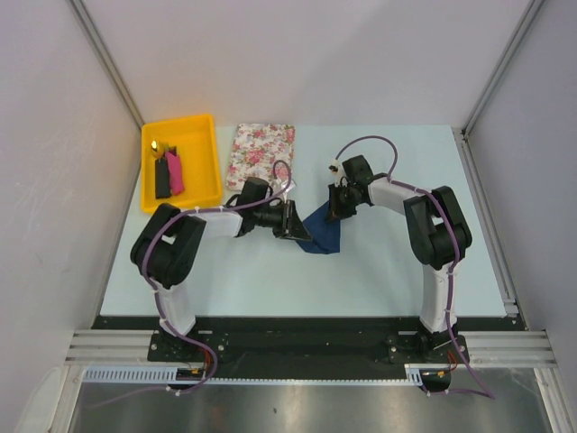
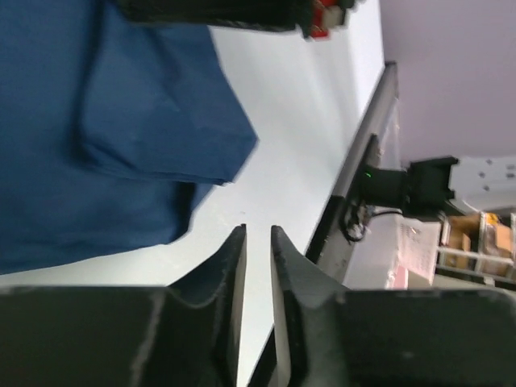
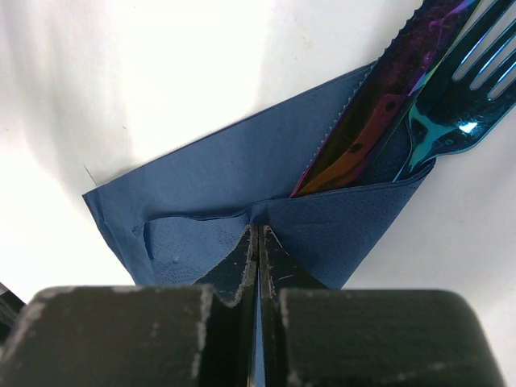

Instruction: Place the utensils on the paper napkin and roll it up

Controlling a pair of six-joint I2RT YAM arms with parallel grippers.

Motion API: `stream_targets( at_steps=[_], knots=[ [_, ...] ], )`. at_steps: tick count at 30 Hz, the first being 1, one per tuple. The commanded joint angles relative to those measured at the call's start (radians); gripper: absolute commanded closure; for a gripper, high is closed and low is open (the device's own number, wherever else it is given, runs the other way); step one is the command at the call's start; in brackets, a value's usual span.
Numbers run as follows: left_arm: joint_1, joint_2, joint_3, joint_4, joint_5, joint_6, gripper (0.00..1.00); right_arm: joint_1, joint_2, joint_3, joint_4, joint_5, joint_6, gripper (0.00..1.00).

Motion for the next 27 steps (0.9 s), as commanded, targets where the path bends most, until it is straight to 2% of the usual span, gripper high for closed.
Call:
stream_targets(
  at_steps=[1,5,14,19,24,27],
  knots=[
    [-0.041,-0.005,-0.036,0.159,0.108,-0.053,0.81,0.011,0.081,-0.024,0.008,0.053,-0.027,1.0],
    [-0.076,0.021,-0.033,0.167,0.074,-0.042,0.89,0.01,0.083,-0.02,0.009,0.055,-0.029,1.0],
    [-0.086,0.148,0.025,0.145,-0.076,-0.062,0.96,0.007,0.081,-0.024,0.006,0.05,-0.03,1.0],
    [-0.082,0.215,0.097,0.047,-0.197,-0.071,0.98,0.007,0.074,-0.035,0.004,0.05,-0.033,1.0],
    [-0.079,0.202,0.105,-0.037,-0.205,-0.073,0.95,0.007,0.069,-0.043,0.006,0.05,-0.035,1.0],
    [-0.067,0.112,0.066,-0.028,-0.184,-0.065,0.82,0.007,0.069,-0.044,0.009,0.05,-0.039,1.0]
  ],
)
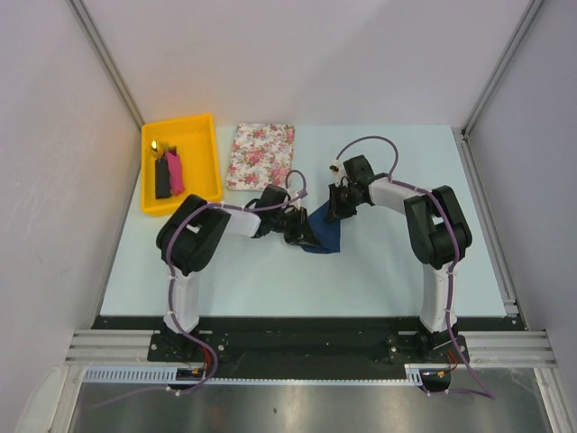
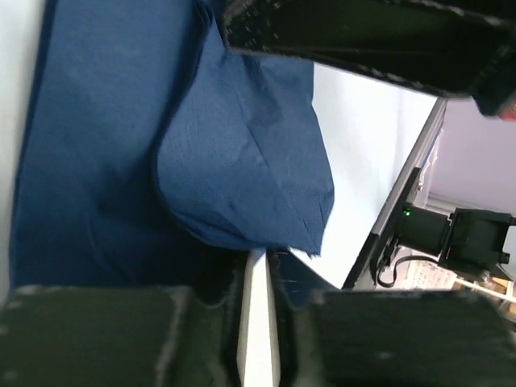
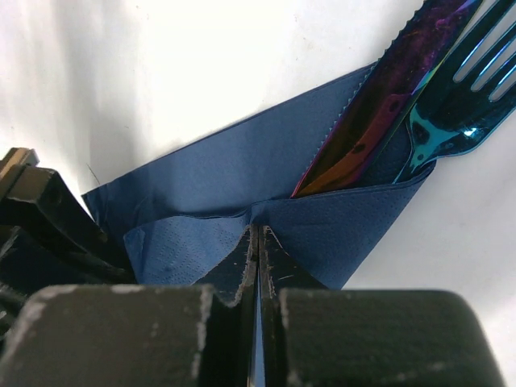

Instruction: Place the utensils on the paper napkin and roll it up

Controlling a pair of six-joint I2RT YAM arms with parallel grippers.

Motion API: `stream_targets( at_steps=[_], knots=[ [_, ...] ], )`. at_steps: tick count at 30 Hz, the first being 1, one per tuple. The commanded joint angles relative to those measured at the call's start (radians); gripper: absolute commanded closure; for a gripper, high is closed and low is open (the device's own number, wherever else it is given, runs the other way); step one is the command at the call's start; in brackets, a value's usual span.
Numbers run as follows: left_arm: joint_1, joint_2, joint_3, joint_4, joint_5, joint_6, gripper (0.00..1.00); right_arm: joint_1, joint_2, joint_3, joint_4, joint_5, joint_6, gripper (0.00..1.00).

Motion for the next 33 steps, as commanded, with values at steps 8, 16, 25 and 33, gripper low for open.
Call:
stream_targets(
  at_steps=[8,16,25,33],
  knots=[
    [0.187,-0.276,-0.127,-0.164,-0.074,0.058,0.45,0.016,0.069,-0.05,0.018,0.068,-0.033,1.0],
    [0.195,-0.164,-0.071,-0.174,-0.068,0.089,0.36,0.017,0.078,-0.05,0.024,0.067,-0.028,1.0],
    [0.12,0.0,0.009,-0.056,0.048,0.01,0.38,0.017,0.081,-0.049,0.024,0.07,-0.027,1.0],
    [0.083,0.044,0.092,0.096,0.058,-0.035,0.37,0.017,0.09,-0.038,0.024,0.068,-0.025,1.0]
  ],
)
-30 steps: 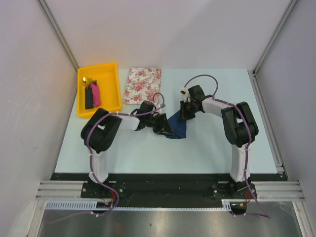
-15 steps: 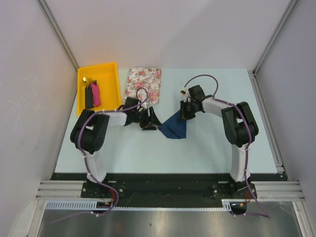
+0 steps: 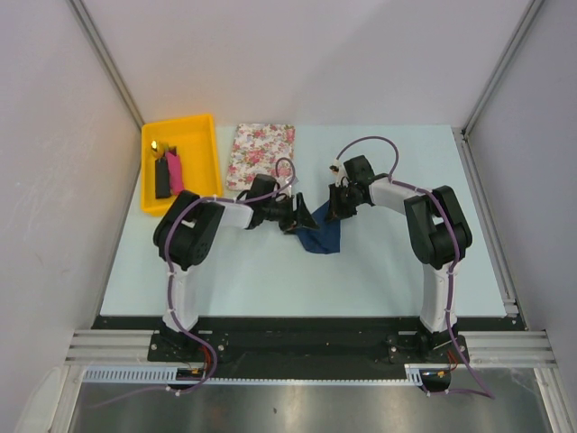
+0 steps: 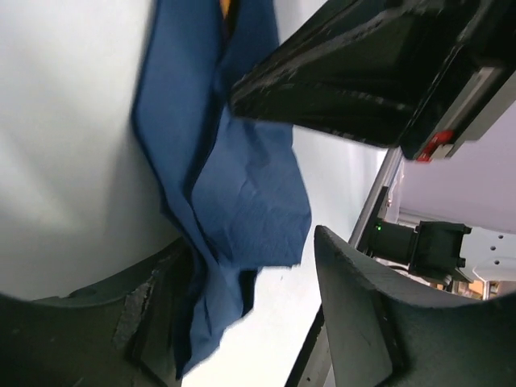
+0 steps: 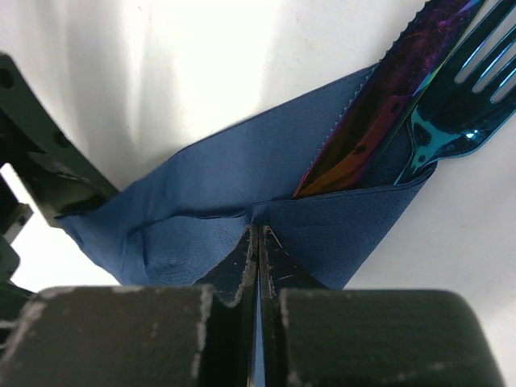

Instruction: Place the utensils on the paper napkin and roll it up

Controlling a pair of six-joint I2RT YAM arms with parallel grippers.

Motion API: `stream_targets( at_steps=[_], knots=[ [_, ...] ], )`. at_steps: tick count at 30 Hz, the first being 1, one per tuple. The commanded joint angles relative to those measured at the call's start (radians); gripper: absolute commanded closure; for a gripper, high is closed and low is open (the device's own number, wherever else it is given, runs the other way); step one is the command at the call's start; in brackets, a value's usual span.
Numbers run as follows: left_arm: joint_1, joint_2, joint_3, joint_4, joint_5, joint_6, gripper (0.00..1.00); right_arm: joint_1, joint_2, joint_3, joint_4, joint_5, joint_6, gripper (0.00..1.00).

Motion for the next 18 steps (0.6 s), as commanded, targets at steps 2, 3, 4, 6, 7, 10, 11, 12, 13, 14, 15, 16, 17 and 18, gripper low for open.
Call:
stream_targets(
  at_steps=[2,3,4,6,7,10,11,12,13,14,15,16,17,18],
  knots=[
    [-0.013,0.063,0.087,0.033,-0.041,-0.004,0.37,0.021,0.09,-0.03,0.009,0.077,-0.026,1.0],
    [-0.012,0.066,0.094,0.015,-0.044,0.0,0.38,0.019,0.09,-0.03,0.009,0.079,-0.027,1.0],
    [-0.007,0.066,0.087,0.006,-0.042,0.002,0.39,0.019,0.09,-0.03,0.007,0.079,-0.03,1.0],
    [0.0,0.042,0.064,-0.023,-0.041,-0.003,0.43,0.018,0.086,-0.033,0.006,0.08,-0.034,1.0],
    [0.011,0.028,0.032,-0.031,-0.041,-0.003,0.44,0.016,0.086,-0.033,0.006,0.08,-0.034,1.0],
    [0.025,-0.037,-0.029,-0.056,-0.05,-0.006,0.5,0.013,0.084,-0.034,0.007,0.079,-0.034,1.0],
    [0.026,-0.067,-0.04,-0.071,-0.053,-0.006,0.53,0.013,0.084,-0.036,0.009,0.077,-0.03,1.0],
    [0.027,-0.081,-0.047,-0.08,-0.064,-0.006,0.55,0.011,0.083,-0.039,0.013,0.075,-0.029,1.0],
    [0.027,-0.097,-0.062,-0.085,-0.064,-0.006,0.56,0.013,0.083,-0.041,0.015,0.075,-0.027,1.0],
    [0.027,-0.107,-0.066,-0.089,-0.067,-0.007,0.59,0.013,0.083,-0.041,0.015,0.074,-0.026,1.0],
    [0.027,-0.127,-0.071,-0.092,-0.071,-0.009,0.61,0.013,0.083,-0.042,0.019,0.071,-0.024,1.0],
    [0.027,-0.136,-0.077,-0.096,-0.076,-0.01,0.62,0.013,0.083,-0.042,0.019,0.072,-0.023,1.0],
    [0.027,-0.144,-0.077,-0.09,-0.081,-0.009,0.68,0.013,0.083,-0.042,0.021,0.071,-0.024,1.0],
    [0.025,-0.155,-0.07,-0.089,-0.084,-0.007,0.71,0.011,0.084,-0.044,0.023,0.071,-0.023,1.0]
  ],
)
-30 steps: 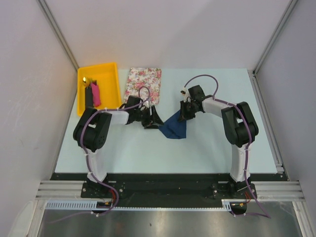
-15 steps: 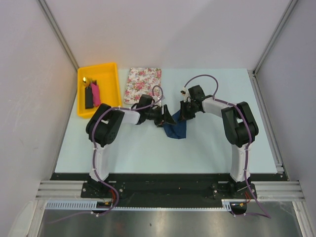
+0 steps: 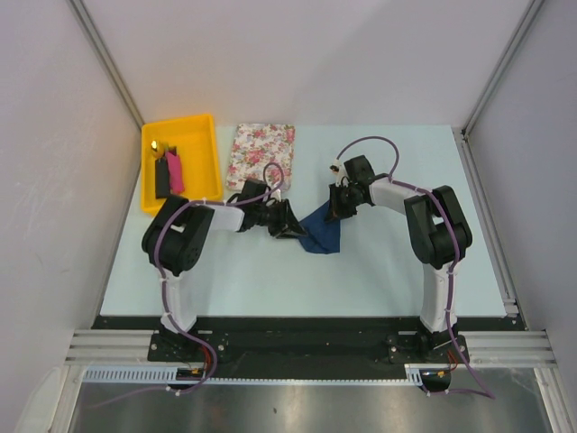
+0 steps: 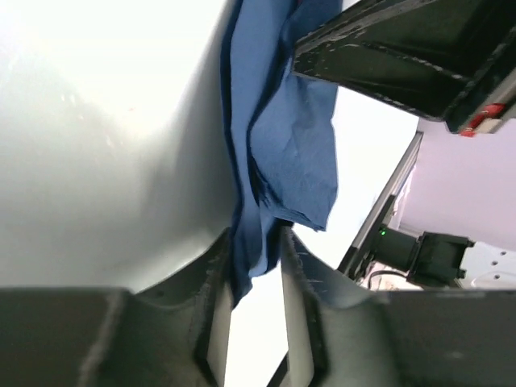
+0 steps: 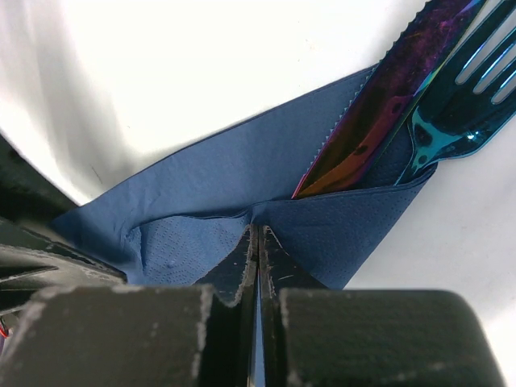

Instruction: Place the utensils on the paper napkin and roll it up

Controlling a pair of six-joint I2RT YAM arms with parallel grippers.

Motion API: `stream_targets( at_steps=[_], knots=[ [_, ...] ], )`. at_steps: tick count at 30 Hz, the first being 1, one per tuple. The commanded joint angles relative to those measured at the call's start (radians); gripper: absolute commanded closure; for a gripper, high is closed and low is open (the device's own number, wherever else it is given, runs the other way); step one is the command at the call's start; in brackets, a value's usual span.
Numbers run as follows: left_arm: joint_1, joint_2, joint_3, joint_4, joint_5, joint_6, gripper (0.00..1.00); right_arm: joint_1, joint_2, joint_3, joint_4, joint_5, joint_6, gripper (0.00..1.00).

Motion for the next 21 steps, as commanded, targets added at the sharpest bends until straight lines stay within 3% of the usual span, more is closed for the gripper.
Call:
stream_targets(
  at_steps=[1,11,21],
  knots=[
    [-0.008,-0.09,0.007,-0.007,-0.027,0.012,0.73,0.014,0.084,-0.044,0.021,0.073,-0.023,1.0],
    [-0.081,-0.047,0.105,0.033,0.013,0.012,0.94,0.018,0.084,-0.044,0.024,0.072,-0.022,1.0],
    [-0.158,0.046,0.16,0.104,0.033,-0.045,0.94,0.016,0.083,-0.049,0.029,0.072,-0.014,1.0]
  ],
)
